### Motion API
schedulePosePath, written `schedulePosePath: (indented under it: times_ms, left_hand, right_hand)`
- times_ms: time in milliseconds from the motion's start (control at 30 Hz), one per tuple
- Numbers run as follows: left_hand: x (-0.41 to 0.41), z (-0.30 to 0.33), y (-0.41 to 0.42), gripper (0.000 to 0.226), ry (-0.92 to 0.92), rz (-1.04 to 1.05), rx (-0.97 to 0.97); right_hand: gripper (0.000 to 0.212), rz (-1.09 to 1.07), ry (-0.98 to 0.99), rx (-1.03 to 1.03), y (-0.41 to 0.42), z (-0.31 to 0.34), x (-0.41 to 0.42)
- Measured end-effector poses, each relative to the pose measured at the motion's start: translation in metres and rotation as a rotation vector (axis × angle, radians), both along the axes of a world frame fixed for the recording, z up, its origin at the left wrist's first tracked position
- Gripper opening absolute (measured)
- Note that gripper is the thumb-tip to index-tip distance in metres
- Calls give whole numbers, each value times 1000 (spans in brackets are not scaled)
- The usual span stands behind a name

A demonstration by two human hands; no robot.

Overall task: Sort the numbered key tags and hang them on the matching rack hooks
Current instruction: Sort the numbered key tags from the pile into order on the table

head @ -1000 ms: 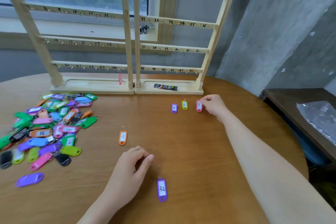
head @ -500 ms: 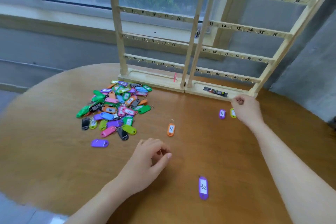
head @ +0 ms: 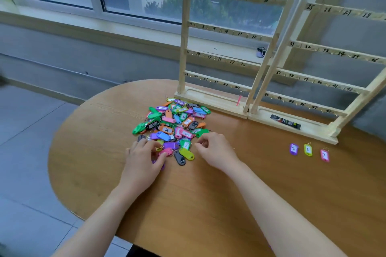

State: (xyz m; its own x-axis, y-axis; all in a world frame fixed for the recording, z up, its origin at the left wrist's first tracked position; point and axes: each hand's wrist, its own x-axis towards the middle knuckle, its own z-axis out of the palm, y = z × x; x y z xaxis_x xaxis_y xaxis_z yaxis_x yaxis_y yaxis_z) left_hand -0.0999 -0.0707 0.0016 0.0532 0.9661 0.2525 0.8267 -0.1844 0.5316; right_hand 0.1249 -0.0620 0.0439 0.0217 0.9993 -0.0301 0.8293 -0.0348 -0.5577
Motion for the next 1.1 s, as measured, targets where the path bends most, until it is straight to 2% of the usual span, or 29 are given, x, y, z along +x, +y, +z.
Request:
schedulePosePath:
  times_ms: [100,300,433,533,700,733,800,833,933,1100]
  left_hand:
    - [-2,-2,3,25,-7,15,-20]
    - [-6,-1,-1,12,-47,-26,0]
    - [-9,1,-1,8,-185,-26,18]
    - [-11,-5,2,14,-294,-11,-19]
    - [-14,-5,-1,7,-575,-76,-50]
    - [-14,-2,-2,6,-601,-82,-26]
    - [-13,4,-5,25,-588,-97,26]
    - [-13,6,-5,27,-580,-112,41]
    - [-15,6,-7,22,-581,-152,31]
    - [-16,8,-7,26,-565,-164,13]
  right_hand:
    - [16,-29,-12,-21,12,-4,-15]
    - [23,-103,-47,-40,20,-11,-32]
    - [23,-105,-7,-79,23,-12,-33]
    - [20,-110,36,-92,23,-11,-31]
    - [19,-66,82,-76,15,-4,-27]
    - [19,-58,104,-69,13,-3,-27]
    - [17,-59,200,-70,10,0,-27]
    - [15,-61,272,-83,7,3,-27]
    - [18,-72,456,-139,0,13,-27]
    - [22,-131,623,-164,-8,18,-27]
